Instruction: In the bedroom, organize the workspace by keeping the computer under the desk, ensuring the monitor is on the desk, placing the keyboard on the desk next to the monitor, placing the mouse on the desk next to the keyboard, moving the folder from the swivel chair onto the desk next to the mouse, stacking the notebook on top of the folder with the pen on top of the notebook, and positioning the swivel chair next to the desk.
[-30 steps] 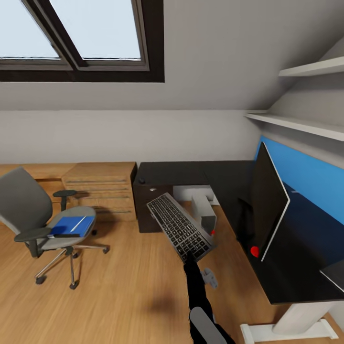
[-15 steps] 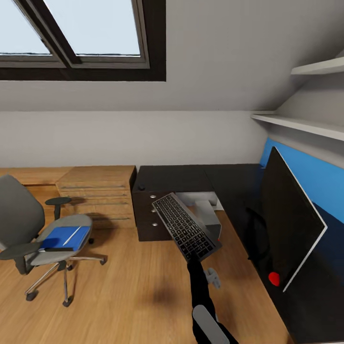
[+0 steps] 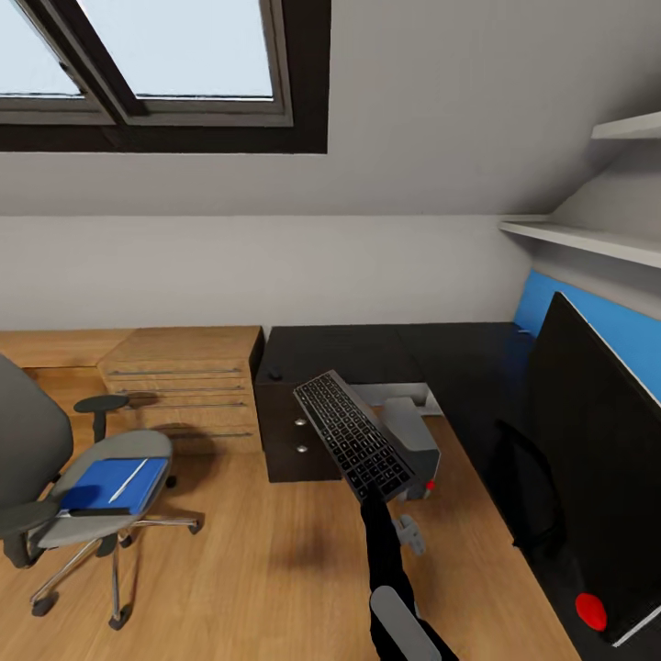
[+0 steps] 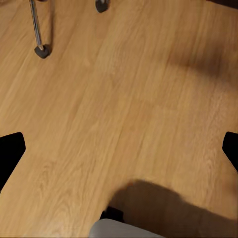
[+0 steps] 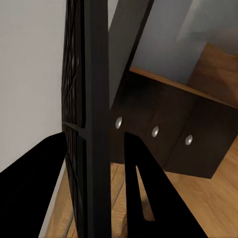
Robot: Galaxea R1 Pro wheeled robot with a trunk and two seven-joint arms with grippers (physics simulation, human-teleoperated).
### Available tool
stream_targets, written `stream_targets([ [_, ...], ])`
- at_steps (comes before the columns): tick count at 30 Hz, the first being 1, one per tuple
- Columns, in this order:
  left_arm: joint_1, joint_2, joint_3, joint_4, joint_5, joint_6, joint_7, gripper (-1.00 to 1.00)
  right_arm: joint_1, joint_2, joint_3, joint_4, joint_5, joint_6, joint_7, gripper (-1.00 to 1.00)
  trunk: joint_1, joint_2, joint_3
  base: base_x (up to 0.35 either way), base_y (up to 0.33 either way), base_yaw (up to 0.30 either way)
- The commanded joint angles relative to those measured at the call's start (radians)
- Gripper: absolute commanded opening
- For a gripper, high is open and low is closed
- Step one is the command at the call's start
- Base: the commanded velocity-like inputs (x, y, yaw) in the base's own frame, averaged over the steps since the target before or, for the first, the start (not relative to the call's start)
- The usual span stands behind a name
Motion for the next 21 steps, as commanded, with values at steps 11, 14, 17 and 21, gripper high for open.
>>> stream_targets([
  [11,0.0,-0.001,-0.001,-0.003,0.007,0.004,0.0,1.0,-0.001,0.0,0.003,0.001,-0.005,-0.006,0.008,-1.0,0.001,-0.001,-0.001,0.329,0.091,0.0],
  [14,0.0,-0.002,-0.003,-0.003,0.006,0.002,-0.002,1.0,-0.001,0.0,0.002,0.0,-0.005,-0.006,0.008,-1.0,0.001,-0.001,-0.001,0.329,0.09,0.0],
  [17,0.0,-0.002,-0.002,-0.003,0.007,0.001,-0.003,1.0,-0.001,0.0,0.001,-0.001,-0.005,-0.006,0.008,-1.0,0.001,-0.001,-0.001,0.329,0.09,0.0],
  [21,0.0,-0.003,-0.003,-0.008,0.008,0.0,-0.004,1.0,-0.001,0.0,-0.001,-0.001,-0.005,-0.006,0.008,-1.0,0.001,-0.001,-0.001,0.329,0.096,0.0],
])
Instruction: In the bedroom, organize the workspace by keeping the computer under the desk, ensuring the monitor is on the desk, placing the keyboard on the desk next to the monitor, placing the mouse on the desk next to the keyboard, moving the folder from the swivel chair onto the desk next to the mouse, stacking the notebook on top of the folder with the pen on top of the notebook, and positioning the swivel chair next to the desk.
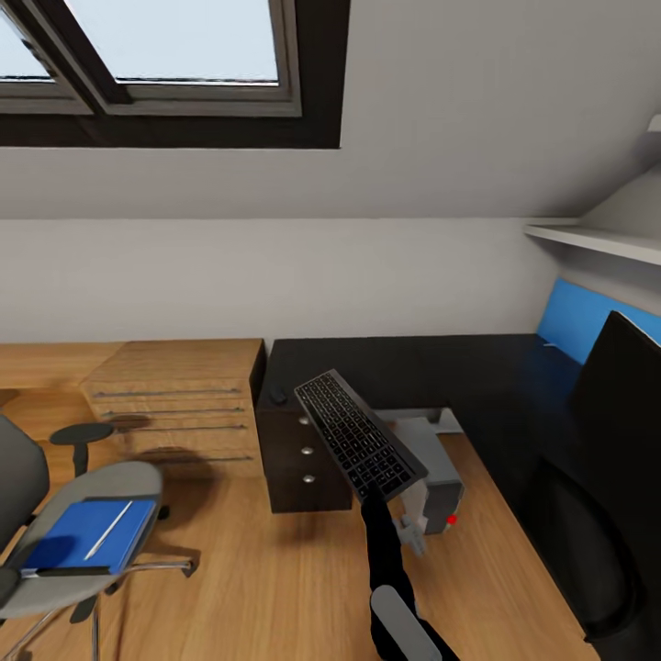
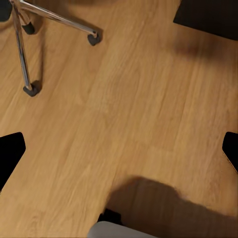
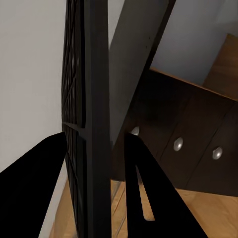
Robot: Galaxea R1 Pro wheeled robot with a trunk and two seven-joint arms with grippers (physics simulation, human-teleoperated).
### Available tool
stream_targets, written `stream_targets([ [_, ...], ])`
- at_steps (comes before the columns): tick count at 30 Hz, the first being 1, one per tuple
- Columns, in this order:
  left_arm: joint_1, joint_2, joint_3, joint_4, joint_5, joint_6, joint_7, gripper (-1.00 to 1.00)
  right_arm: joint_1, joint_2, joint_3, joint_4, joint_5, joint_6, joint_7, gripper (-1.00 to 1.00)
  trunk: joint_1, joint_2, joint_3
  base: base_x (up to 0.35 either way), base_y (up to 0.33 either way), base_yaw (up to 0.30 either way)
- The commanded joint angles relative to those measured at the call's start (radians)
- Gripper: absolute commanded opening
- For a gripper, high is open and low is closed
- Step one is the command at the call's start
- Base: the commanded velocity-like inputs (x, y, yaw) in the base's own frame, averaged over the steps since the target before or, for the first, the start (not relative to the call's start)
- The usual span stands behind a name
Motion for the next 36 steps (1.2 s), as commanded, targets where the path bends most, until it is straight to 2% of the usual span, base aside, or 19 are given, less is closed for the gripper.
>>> stream_targets([
  [1,0.0,-0.001,0.0,-0.004,0.009,0.005,0.002,1.0,-0.001,0.0,0.003,0.001,-0.005,-0.006,0.007,-1.0,0.001,-0.001,-0.001,0.329,0.112,0.0],
  [3,0.0,-0.001,0.0,-0.007,0.01,0.004,-0.001,1.0,-0.001,0.0,-0.008,0.0,-0.012,-0.006,0.007,-1.0,0.001,-0.001,-0.001,0.329,0.131,0.0],
  [5,0.0,-0.001,0.0,-0.009,0.01,0.004,-0.002,1.0,-0.001,0.0,-0.027,0.0,-0.041,-0.006,0.007,-1.0,0.001,-0.001,-0.001,0.329,0.142,0.0],
  [6,0.0,-0.001,0.0,-0.009,0.01,0.004,-0.002,1.0,-0.001,0.0,-0.041,0.0,-0.073,-0.006,0.008,-1.0,0.001,-0.001,-0.001,0.329,0.147,0.0],
  [8,0.0,-0.001,0.0,-0.009,0.01,0.004,-0.003,1.0,-0.001,0.0,-0.051,0.0,-0.112,-0.006,0.008,-1.0,0.001,-0.001,-0.001,0.329,0.149,0.0],
  [9,0.0,-0.001,-0.001,-0.01,0.01,0.002,-0.003,1.0,-0.001,0.0,-0.057,0.0,-0.148,-0.006,0.008,-1.0,0.001,-0.001,-0.001,0.329,0.153,0.0],
  [11,0.0,-0.001,-0.001,-0.01,0.01,-0.005,-0.003,1.0,-0.001,0.0,-0.062,0.0,-0.19,-0.006,0.01,-1.0,0.001,-0.001,-0.001,0.329,0.155,0.0],
  [13,0.0,-0.001,-0.001,-0.013,0.01,-0.017,-0.003,1.0,-0.001,0.0,-0.064,0.0,-0.213,-0.006,0.011,-1.0,0.001,-0.001,-0.001,0.328,0.159,0.0],
  [18,0.0,-0.002,-0.007,-0.03,0.008,-0.04,-0.001,1.0,-0.001,0.0,-0.064,-0.001,-0.234,-0.006,0.011,-1.0,0.001,-0.001,-0.001,0.324,0.174,0.0],
  [19,0.0,-0.002,-0.078,-0.028,0.004,-0.043,0.003,1.0,-0.001,0.0,-0.059,-0.001,-0.236,-0.006,0.013,-1.0,0.001,-0.001,-0.001,0.317,0.197,0.0],
  [21,0.0,-0.001,-0.123,-0.016,0.004,-0.043,0.006,1.0,-0.001,0.0,-0.058,-0.001,-0.235,-0.006,0.028,-1.0,0.001,-0.001,-0.001,0.316,0.195,0.0],
  [28,0.0,-0.001,-0.134,0.05,0.004,-0.038,0.003,1.0,-0.001,0.0,-0.047,-0.025,-0.236,0.001,0.026,-1.0,0.001,-0.001,-0.001,0.323,0.063,0.0],
  [36,0.0,-0.001,-0.155,0.057,0.003,-0.035,0.003,1.0,-0.004,0.0,-0.048,-0.031,-0.236,0.004,0.003,-1.0,0.001,-0.001,-0.001,0.165,0.002,0.0],
])
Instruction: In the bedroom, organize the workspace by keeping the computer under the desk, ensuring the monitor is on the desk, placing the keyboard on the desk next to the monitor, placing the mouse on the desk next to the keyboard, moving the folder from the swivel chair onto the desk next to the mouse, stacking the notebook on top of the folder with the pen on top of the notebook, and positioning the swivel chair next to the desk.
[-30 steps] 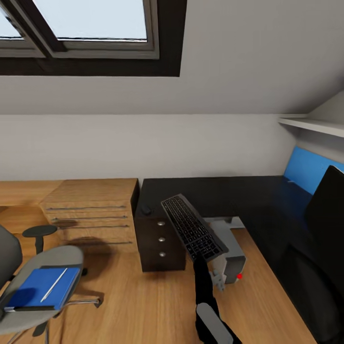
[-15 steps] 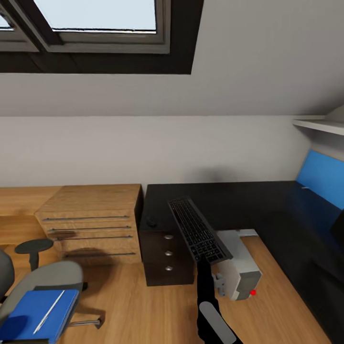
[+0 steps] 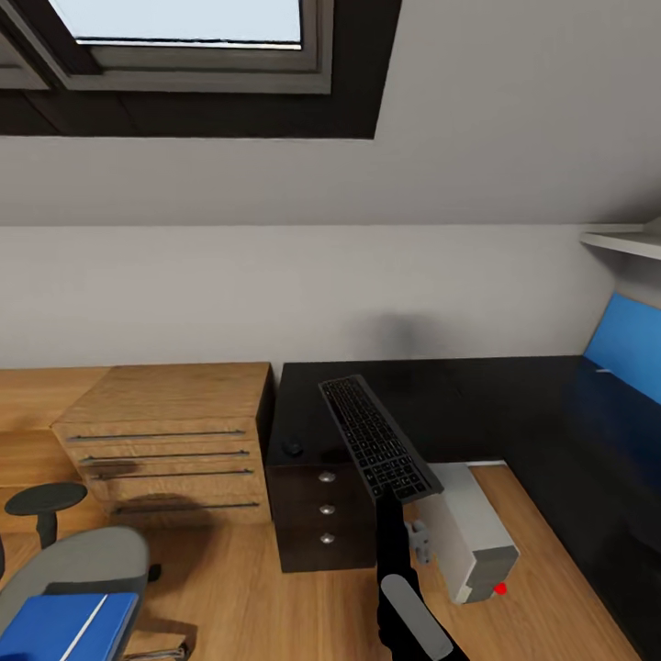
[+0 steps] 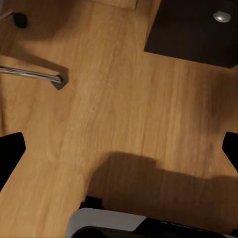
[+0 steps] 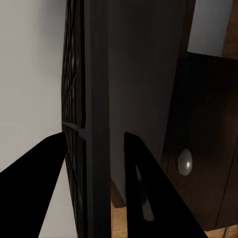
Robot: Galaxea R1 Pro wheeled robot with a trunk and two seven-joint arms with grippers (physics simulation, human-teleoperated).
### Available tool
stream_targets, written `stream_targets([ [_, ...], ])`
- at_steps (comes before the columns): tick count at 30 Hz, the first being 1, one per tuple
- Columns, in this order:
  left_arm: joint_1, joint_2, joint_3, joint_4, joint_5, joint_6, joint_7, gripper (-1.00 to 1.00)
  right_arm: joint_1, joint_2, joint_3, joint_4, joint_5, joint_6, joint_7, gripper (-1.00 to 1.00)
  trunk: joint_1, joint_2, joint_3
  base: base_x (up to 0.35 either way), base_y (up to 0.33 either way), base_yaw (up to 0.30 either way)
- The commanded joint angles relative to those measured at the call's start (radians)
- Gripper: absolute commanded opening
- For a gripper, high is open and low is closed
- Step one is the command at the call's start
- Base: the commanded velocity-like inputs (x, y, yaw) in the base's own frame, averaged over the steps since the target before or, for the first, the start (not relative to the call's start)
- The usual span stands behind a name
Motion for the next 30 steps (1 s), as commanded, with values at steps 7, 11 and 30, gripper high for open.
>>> stream_targets([
  [7,0.0,0.001,-0.041,-0.006,0.009,-0.005,0.002,1.0,-0.001,0.0,0.003,0.039,-0.001,0.016,0.01,-1.0,0.0,-0.001,-0.001,0.211,0.059,0.0],
  [11,0.0,0.001,-0.045,-0.016,0.011,-0.006,0.001,1.0,-0.001,0.0,0.005,0.042,-0.003,0.017,0.012,-1.0,0.0,-0.001,-0.001,0.277,0.196,0.0],
  [30,0.0,0.0,-0.049,-0.021,0.009,-0.003,0.004,1.0,-0.001,0.0,-0.007,0.043,-0.007,0.02,0.01,-1.0,0.0,-0.001,-0.001,0.069,0.031,0.0],
])
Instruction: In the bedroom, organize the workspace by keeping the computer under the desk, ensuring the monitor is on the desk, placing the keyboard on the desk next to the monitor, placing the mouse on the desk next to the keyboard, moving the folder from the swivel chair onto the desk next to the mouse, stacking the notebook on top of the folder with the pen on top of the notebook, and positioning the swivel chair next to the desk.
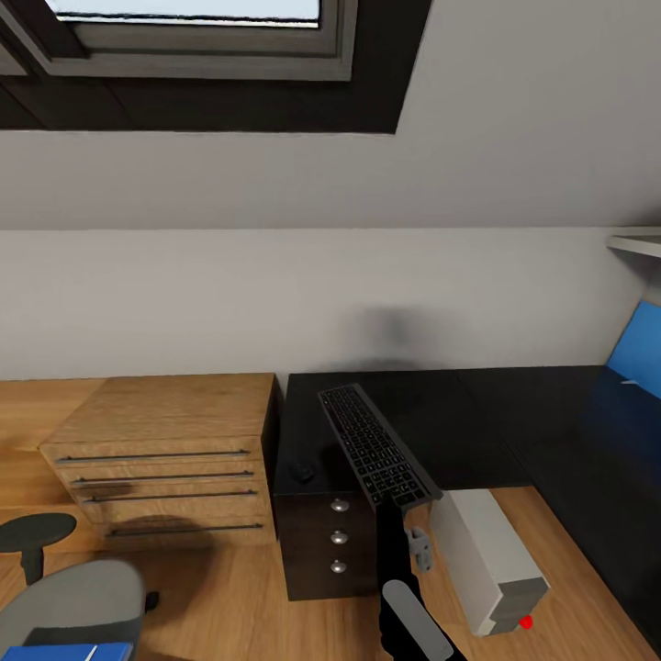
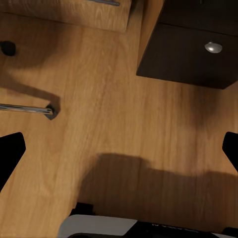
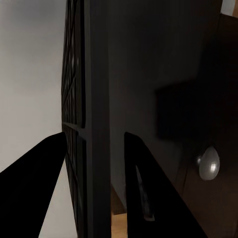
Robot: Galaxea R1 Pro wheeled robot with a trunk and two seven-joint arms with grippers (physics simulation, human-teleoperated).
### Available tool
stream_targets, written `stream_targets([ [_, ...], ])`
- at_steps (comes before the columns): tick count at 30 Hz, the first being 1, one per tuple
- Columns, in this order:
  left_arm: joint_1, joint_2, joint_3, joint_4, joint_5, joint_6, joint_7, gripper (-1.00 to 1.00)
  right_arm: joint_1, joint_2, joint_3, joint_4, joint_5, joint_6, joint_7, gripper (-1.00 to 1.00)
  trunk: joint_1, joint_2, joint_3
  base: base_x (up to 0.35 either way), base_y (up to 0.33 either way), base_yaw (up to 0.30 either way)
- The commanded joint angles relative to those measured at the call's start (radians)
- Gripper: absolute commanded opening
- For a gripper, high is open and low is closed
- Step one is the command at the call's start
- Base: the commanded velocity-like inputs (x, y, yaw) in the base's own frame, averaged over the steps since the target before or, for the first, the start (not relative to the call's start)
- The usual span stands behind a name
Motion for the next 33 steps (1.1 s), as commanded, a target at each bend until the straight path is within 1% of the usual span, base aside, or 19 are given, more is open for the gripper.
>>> stream_targets([
  [1,0.0,0.0,-0.003,-0.002,0.009,0.001,0.006,1.0,-0.001,0.0,0.003,0.001,-0.009,-0.005,0.007,-1.0,0.001,-0.001,-0.001,0.277,0.0,0.0],
  [12,0.0,0.0,-0.003,-0.002,0.009,0.0,0.006,1.0,-0.001,0.0,0.007,0.001,-0.007,-0.005,0.009,-1.0,0.001,-0.001,-0.001,0.299,0.0,0.0],
  [22,0.0,0.001,-0.002,-0.009,0.011,0.003,0.005,1.0,-0.001,0.0,0.005,0.001,-0.009,-0.006,0.027,-1.0,0.001,-0.001,-0.001,0.032,0.0,0.0],
  [24,0.0,0.0,0.001,-0.059,0.014,0.005,0.005,1.0,-0.001,0.0,0.004,0.001,-0.01,-0.005,0.028,-1.0,0.001,-0.001,-0.001,0.0,0.0,0.0],
  [26,0.0,-0.001,0.001,-0.089,0.016,0.006,0.006,1.0,-0.001,0.0,0.006,0.005,-0.011,-0.005,0.027,-1.0,0.008,-0.015,-0.008,0.0,0.0,0.0],
  [33,0.0,0.0,0.001,-0.1,0.018,0.009,0.006,1.0,-0.001,0.0,0.007,0.008,-0.01,-0.005,0.028,-1.0,0.035,-0.064,-0.029,0.0,0.0,0.0],
])
